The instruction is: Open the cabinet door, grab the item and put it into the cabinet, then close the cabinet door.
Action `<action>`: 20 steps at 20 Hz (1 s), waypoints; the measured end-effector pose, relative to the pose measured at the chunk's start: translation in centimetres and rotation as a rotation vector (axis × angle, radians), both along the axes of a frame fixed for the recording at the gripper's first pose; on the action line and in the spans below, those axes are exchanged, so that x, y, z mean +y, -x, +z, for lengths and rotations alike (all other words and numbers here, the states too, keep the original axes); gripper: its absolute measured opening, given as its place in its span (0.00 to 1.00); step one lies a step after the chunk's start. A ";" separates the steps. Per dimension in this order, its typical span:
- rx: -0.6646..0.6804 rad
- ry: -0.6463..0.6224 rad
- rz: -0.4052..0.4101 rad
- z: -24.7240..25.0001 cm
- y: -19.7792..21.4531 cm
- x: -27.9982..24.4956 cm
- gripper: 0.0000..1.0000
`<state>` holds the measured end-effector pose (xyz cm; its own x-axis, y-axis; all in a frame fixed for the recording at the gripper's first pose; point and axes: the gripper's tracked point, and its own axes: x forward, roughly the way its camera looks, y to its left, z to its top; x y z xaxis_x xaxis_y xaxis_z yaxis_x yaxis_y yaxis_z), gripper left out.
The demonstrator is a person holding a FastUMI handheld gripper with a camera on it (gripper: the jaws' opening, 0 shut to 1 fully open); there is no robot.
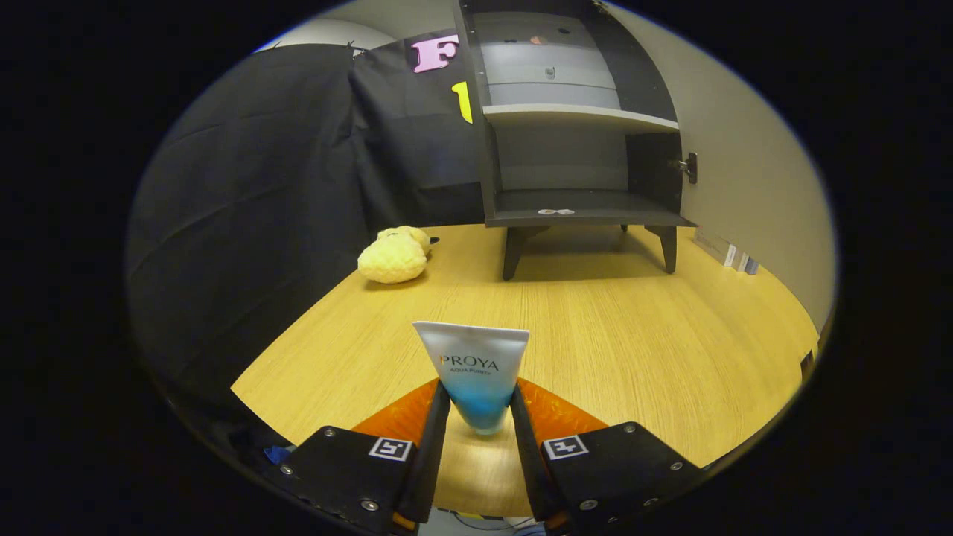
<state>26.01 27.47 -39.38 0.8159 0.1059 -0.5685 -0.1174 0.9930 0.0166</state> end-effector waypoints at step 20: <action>-0.115 0.023 0.023 18.5 -10.6 -5.4 0.49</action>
<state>36.60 22.10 -20.92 0.8734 0.1134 -0.4737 -0.1399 0.9899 -0.0209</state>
